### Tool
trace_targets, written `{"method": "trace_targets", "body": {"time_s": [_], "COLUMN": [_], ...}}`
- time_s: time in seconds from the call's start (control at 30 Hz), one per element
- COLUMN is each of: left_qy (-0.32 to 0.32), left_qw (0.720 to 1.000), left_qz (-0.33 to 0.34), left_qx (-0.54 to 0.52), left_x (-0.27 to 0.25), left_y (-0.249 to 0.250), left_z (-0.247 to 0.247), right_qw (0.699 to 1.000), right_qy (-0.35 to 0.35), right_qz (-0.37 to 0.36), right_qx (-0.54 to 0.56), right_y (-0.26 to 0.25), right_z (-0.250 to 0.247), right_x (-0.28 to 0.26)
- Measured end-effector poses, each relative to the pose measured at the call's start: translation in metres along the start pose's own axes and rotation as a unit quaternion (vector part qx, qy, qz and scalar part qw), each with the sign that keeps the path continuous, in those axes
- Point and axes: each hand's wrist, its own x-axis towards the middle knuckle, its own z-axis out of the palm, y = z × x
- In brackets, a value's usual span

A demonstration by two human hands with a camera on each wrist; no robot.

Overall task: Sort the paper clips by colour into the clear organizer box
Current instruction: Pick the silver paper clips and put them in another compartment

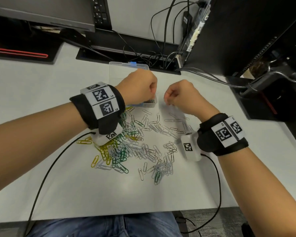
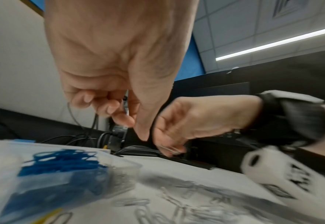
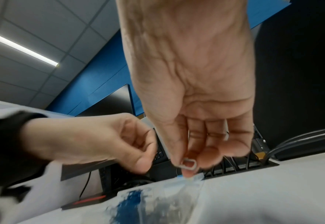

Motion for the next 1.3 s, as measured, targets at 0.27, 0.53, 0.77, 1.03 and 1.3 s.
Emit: {"method": "trace_targets", "body": {"time_s": [0.27,0.53,0.77,1.03,1.3], "left_qy": [-0.161,-0.212,-0.221,-0.184,-0.186], "left_qw": [0.983,0.971,0.962,0.968,0.967], "left_qz": [0.045,0.059,0.101,0.111,0.105], "left_qx": [0.077,0.091,0.124,0.130,0.141], "left_x": [-0.021,-0.014,-0.015,-0.006,-0.005], "left_y": [0.016,0.022,0.029,0.030,0.034], "left_z": [0.019,0.032,0.026,0.025,0.028], "right_qw": [0.996,0.985,0.968,0.968,0.968], "right_qy": [-0.074,-0.105,-0.157,-0.146,-0.168], "right_qz": [0.012,0.021,0.035,0.009,0.059], "right_qx": [-0.046,-0.134,-0.190,-0.202,-0.177], "right_y": [-0.009,0.015,0.014,0.016,0.025], "right_z": [-0.003,0.002,0.014,0.008,-0.002], "right_x": [0.007,-0.021,-0.029,-0.039,-0.053]}}
